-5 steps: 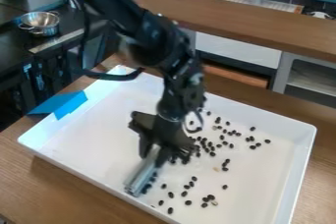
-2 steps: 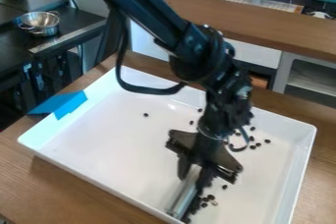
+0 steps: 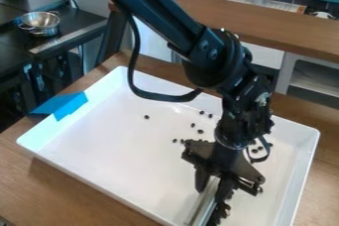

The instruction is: Sweep into pile

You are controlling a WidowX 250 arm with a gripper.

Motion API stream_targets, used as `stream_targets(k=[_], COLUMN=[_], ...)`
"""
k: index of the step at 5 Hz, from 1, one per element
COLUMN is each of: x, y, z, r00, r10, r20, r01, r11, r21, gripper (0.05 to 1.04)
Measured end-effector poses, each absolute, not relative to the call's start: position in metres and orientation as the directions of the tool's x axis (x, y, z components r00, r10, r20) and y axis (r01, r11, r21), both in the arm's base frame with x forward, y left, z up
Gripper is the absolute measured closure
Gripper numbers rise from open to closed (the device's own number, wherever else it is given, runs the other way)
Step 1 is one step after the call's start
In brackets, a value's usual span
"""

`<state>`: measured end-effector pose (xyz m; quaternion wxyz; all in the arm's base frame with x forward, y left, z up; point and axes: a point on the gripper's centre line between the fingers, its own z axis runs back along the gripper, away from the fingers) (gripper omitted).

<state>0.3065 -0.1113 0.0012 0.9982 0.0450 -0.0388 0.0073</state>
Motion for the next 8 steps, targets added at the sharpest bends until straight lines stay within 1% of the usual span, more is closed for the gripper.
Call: stream_targets(k=[1, 2, 3, 4, 5, 6, 7, 8], x=[0.312, 0.319, 0.323, 0.335, 0.332, 0.338, 0.350, 0.359], y=[-0.105, -0.084, -0.057, -0.021, 0.005, 0.038, 0.083, 0.099], z=[0.003, 0.004, 0.008, 0.053, 0.070, 0.081, 0.080, 0.067], r00=[0.997, 0.997, 0.994, 0.990, 0.990, 0.990, 0.988, 0.985], r10=[0.023, 0.049, 0.111, 0.133, 0.143, 0.133, 0.118, 0.112], r20=[0.071, 0.056, 0.015, 0.049, 0.020, 0.050, 0.100, 0.134], r01=[-0.028, -0.051, -0.111, -0.129, -0.139, -0.129, -0.125, -0.131], r11=[0.998, 0.998, 0.994, 0.988, 0.982, 0.989, 0.990, 0.982], r21=[0.063, 0.044, 0.014, -0.081, -0.125, -0.070, 0.066, 0.139], gripper=[0.740, 0.740, 0.740, 0.740, 0.740, 0.740, 0.740, 0.740])
